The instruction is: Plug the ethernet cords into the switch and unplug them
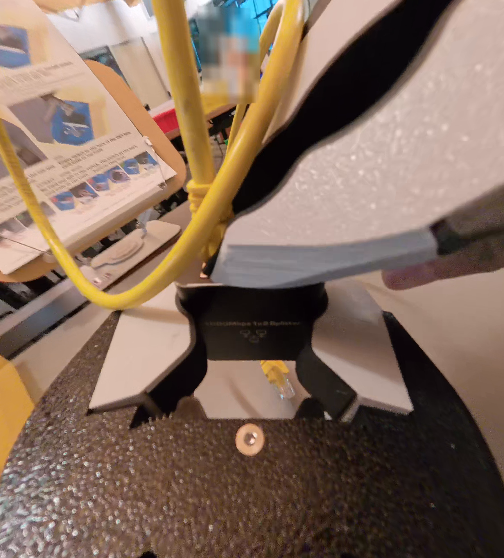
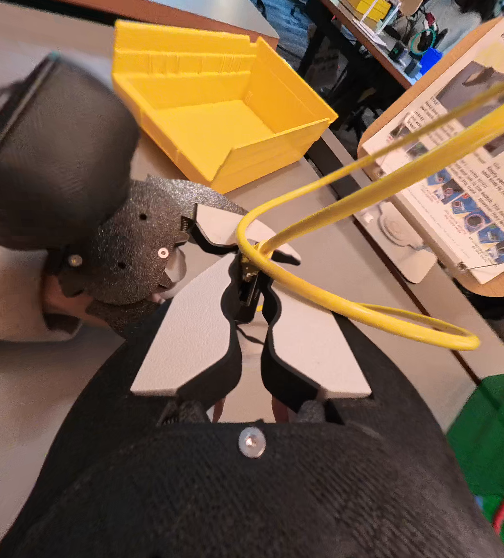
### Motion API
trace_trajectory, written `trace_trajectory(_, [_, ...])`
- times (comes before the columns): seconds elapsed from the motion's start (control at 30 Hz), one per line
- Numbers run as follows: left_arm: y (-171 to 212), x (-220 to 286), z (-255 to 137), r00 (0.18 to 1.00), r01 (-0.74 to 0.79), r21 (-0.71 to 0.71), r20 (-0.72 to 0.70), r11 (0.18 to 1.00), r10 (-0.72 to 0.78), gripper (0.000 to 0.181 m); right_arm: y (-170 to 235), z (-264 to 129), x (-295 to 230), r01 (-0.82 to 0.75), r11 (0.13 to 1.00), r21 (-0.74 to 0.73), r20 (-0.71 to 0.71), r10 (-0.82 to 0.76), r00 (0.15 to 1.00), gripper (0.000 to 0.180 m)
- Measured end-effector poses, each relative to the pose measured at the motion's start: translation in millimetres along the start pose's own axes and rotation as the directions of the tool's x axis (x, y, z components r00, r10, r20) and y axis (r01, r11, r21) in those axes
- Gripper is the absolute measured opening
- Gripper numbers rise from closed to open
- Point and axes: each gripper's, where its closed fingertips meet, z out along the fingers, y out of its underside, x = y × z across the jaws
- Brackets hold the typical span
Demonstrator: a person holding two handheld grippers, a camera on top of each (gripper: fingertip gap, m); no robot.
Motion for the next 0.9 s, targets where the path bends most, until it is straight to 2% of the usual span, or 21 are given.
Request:
trace_trajectory(0.1, [-1,-4,-1,0.999,-0.033,0.0,0.04,0.999,0.032,0.076,-1,0,-1,-0.056,0.998,0.033,0.027,0.055,0.998,0.013])
trace_trajectory(0.33, [-5,13,2,0.982,0.155,0.033,-0.117,0.987,-0.151,0.077,2,0,3,0.001,1.0,-0.025,-0.004,-0.001,1.0,0.013])
trace_trajectory(0.4, [-5,11,2,0.986,0.141,0.038,-0.099,0.989,-0.137,0.077,1,-1,3,0.032,0.999,-0.03,-0.016,-0.032,0.999,0.015])
trace_trajectory(0.53, [-3,-3,-1,1.0,0.013,0.013,0.028,1.0,-0.013,0.076,-2,0,0,0.007,1.0,-0.003,0.0,-0.007,1.0,0.014])
trace_trajectory(0.77, [-8,11,1,0.982,0.165,0.045,-0.101,0.985,-0.16,0.076,-1,-1,4,0.01,1.0,-0.016,-0.011,-0.01,1.0,0.013])
trace_trajectory(0.9, [-6,12,1,0.988,0.118,0.009,-0.103,0.993,-0.117,0.077,1,-4,5,0.098,0.993,-0.063,-0.026,-0.1,0.995,0.013])
